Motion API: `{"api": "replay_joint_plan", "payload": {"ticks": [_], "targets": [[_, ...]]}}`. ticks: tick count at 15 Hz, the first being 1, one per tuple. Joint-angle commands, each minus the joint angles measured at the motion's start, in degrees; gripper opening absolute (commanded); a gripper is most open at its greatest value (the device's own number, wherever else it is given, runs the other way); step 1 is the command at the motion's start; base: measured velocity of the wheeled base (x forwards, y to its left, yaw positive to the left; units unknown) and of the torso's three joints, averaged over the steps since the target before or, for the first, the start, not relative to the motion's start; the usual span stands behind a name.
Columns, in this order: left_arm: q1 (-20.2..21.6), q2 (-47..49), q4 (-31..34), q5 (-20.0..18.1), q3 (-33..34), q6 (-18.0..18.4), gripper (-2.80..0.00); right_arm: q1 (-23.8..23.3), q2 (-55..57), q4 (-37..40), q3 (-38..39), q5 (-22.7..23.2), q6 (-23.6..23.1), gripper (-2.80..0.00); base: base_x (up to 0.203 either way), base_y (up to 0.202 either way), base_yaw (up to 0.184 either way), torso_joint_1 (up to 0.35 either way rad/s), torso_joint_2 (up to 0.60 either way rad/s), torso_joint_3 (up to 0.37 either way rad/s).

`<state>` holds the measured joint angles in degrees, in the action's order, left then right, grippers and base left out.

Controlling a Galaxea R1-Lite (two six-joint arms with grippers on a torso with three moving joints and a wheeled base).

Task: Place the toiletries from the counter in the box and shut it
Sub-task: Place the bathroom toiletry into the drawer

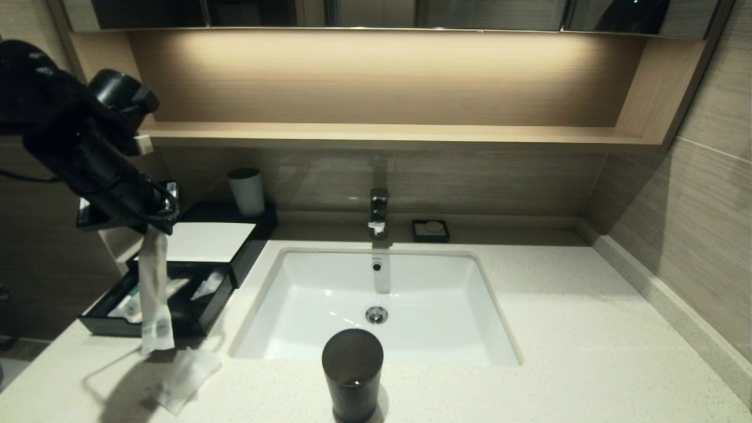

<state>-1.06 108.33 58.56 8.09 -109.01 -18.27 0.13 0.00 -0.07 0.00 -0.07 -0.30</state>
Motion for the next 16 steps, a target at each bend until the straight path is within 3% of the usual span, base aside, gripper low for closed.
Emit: {"api": "replay_joint_plan", "payload": {"ticks": [1, 4, 9, 16], "targets": [[3.7, 0.6, -0.92, 0.0, -0.02, 0.34, -2.8, -0.04, 0.0, -0.01, 0.09, -0.01, -0.05, -2.8, 0.0, 0.0, 0.0, 0.0, 0.0, 0.0], [7.24, 1.9, -2.1, -0.02, 0.11, 3.59, -2.8, 0.04, 0.0, -0.01, 0.09, -0.01, -0.05, -2.8, 0.0, 0.0, 0.0, 0.0, 0.0, 0.0], [11.75, 5.96, -2.07, -0.13, -0.01, 12.98, -2.8, 0.04, 0.0, -0.01, 0.09, -0.01, -0.05, -2.8, 0.0, 0.0, 0.0, 0.0, 0.0, 0.0], [13.11, 9.72, -4.5, -0.1, -0.75, 24.97, -2.8, 0.04, 0.0, -0.01, 0.09, -0.01, -0.05, -2.8, 0.0, 0.0, 0.0, 0.0, 0.0, 0.0]]}}
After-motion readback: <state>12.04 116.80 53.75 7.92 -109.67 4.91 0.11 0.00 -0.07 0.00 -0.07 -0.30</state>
